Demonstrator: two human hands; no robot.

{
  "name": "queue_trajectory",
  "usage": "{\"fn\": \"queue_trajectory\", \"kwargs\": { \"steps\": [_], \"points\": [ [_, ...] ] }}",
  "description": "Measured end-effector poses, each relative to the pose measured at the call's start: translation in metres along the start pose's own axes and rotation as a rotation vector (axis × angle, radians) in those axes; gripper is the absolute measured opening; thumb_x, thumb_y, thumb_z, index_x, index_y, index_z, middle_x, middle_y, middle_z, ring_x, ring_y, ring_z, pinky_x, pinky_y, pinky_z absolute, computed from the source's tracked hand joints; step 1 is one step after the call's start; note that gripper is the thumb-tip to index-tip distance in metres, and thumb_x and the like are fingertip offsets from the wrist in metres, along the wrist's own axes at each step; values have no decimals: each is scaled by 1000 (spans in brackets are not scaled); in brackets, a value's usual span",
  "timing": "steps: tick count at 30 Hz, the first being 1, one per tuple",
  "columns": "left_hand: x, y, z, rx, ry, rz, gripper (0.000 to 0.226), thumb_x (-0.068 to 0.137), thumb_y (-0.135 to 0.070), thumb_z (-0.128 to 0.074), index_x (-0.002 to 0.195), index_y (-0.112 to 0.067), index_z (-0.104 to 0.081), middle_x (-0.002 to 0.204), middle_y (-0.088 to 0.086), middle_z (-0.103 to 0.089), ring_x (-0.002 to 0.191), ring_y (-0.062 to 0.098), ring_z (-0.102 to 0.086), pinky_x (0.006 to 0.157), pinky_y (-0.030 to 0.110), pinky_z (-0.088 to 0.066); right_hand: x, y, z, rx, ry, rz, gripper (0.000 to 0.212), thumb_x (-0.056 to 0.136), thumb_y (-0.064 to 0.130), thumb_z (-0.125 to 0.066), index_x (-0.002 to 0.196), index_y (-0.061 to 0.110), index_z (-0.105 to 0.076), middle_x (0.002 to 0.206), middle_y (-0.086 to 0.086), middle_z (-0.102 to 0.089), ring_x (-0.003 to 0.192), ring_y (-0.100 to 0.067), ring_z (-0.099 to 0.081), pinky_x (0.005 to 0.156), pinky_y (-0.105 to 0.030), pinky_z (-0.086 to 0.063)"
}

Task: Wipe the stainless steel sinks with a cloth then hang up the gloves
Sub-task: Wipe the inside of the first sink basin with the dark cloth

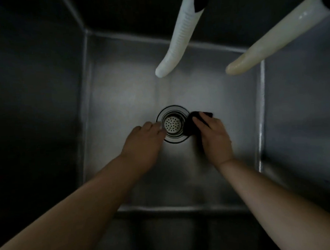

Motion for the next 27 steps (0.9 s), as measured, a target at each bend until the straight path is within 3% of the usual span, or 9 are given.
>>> {"fn": "queue_trajectory", "kwargs": {
  "steps": [3, 5, 8, 11, 15, 22, 27],
  "points": [
    [9, 3, -4, 83, 10, -46, 62, 89, -18, -44, 147, -13, -24, 158, 11, -11, 138, 25, -23, 105, 37, -25, 25, 27, -16, 76, 28, 108, 33, 73, -9, -63, 105, -6, -65, 113, -27, -61, 101, -37, -60, 90, -41, -50],
    [11, 8, -7, 114, 30, -44, 60, 92, -19, -41, 148, -15, -21, 159, 9, -6, 139, 24, -21, 107, 38, -24, 36, 35, -27, -51, 93, 180, 26, 65, -3, -75, 91, -1, -70, 99, -21, -67, 89, -36, -64, 73, -40, -55],
    [11, 13, -12, 161, 78, -46, 65, 93, -21, -42, 150, -18, -10, 159, 8, 2, 142, 24, -13, 110, 41, -20, 45, 37, -36, -245, 196, 246, 24, 59, 8, -83, 82, 8, -75, 86, -8, -70, 85, -33, -65, 68, -37, -50],
    [12, 15, -15, 172, 124, -38, 67, 95, -23, -41, 151, -22, -4, 159, 6, 8, 144, 24, -5, 114, 42, -15, 41, 35, -42, -314, 291, 279, 25, 67, 9, -76, 92, 8, -74, 90, -3, -70, 93, -32, -62, 75, -37, -46],
    [12, 14, -15, 160, 113, -33, 65, 95, -24, -40, 151, -23, -6, 159, 6, 7, 144, 24, -5, 113, 44, -15, 39, 30, -42, -446, 463, 343, 35, 87, 22, -49, 118, 12, -63, 116, 1, -62, 116, -29, -46, 89, -39, -31],
    [18, 9, -9, 163, 110, -17, 57, 98, -24, -34, 150, -22, -12, 159, 4, 2, 140, 24, -14, 109, 42, -20, 42, 45, -40, -501, 597, 291, 50, 88, 35, -38, 129, 11, -51, 128, 0, -51, 123, -22, -30, 97, -34, -13],
    [21, 9, -9, 161, 95, -11, 55, 98, -24, -35, 149, -25, -16, 159, 3, -1, 140, 25, -15, 108, 43, -21, 46, 55, -45, -621, 676, 221, 45, 90, 37, -35, 123, 16, -57, 124, -4, -53, 123, -27, -25, 99, -42, -17]
  ]
}}
Point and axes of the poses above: each hand's wrist, its own x-axis towards the middle knuckle, its own z-axis out of the back of the hand, y = z × x, the point moved 2 cm from there along x, towards the middle knuckle
